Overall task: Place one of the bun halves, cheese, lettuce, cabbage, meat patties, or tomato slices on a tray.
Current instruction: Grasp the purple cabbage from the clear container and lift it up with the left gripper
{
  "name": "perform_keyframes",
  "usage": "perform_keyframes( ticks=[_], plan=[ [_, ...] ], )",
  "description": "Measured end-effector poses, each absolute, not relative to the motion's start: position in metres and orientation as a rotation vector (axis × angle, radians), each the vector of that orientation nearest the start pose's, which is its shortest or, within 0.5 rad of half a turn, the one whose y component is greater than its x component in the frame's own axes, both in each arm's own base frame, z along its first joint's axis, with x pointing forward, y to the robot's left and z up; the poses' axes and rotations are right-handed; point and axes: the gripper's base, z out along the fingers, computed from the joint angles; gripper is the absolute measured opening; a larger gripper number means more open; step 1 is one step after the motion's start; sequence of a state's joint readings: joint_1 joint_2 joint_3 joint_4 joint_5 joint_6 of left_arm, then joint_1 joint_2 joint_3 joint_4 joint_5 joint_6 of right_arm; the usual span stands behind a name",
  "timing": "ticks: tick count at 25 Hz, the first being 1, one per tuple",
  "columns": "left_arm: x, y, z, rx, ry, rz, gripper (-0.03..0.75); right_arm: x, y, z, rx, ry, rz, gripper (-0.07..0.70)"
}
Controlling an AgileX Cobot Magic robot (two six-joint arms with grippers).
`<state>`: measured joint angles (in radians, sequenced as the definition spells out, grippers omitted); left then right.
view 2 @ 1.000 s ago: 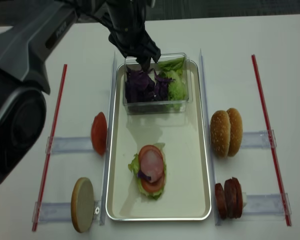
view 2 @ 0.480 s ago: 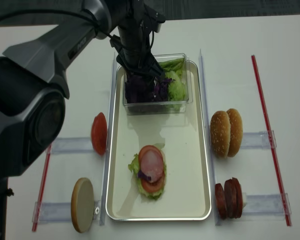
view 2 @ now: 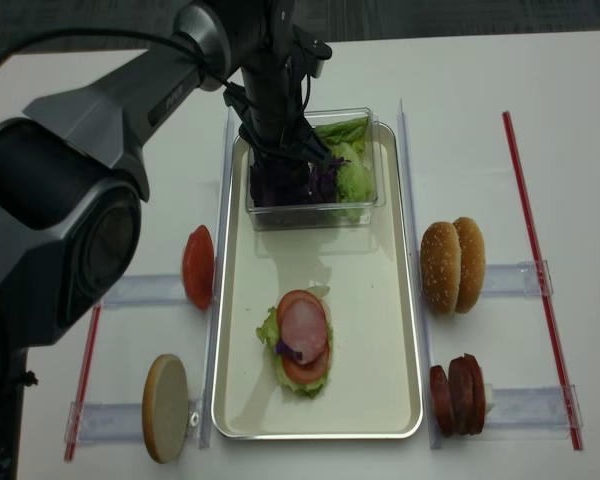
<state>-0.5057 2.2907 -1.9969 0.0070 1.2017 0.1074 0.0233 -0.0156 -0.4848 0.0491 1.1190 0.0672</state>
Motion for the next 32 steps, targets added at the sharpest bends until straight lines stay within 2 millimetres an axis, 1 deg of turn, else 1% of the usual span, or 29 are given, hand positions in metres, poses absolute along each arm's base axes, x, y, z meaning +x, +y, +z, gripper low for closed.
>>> perform_keyframes(
  ticks=[6, 15, 19, 25, 28, 32],
  plan=[
    [0.421, -0.232, 0.19, 0.896, 2.834, -0.03, 0.272, -0.008, 0.004, 0.268, 0.042, 2.103, 0.114, 0.613],
    [0.421, -0.231, 0.191, 0.897, 2.84, -0.019, 0.115, -0.008, 0.004, 0.268, 0.042, 2.103, 0.114, 0.613],
    [0.423, -0.232, 0.198, 0.892, 2.828, -0.023, 0.102, -0.008, 0.004, 0.268, 0.042, 2.103, 0.114, 0.613],
    [0.43, -0.236, 0.222, 0.866, 2.749, -0.047, 0.099, -0.008, 0.004, 0.268, 0.042, 2.103, 0.114, 0.613],
    [0.431, -0.237, 0.227, 0.861, 2.734, -0.051, 0.099, -0.008, 0.004, 0.268, 0.042, 2.103, 0.114, 0.613],
    [0.431, -0.237, 0.226, 0.852, 2.742, -0.051, 0.099, -0.008, 0.004, 0.268, 0.042, 2.103, 0.114, 0.613]
  ],
)
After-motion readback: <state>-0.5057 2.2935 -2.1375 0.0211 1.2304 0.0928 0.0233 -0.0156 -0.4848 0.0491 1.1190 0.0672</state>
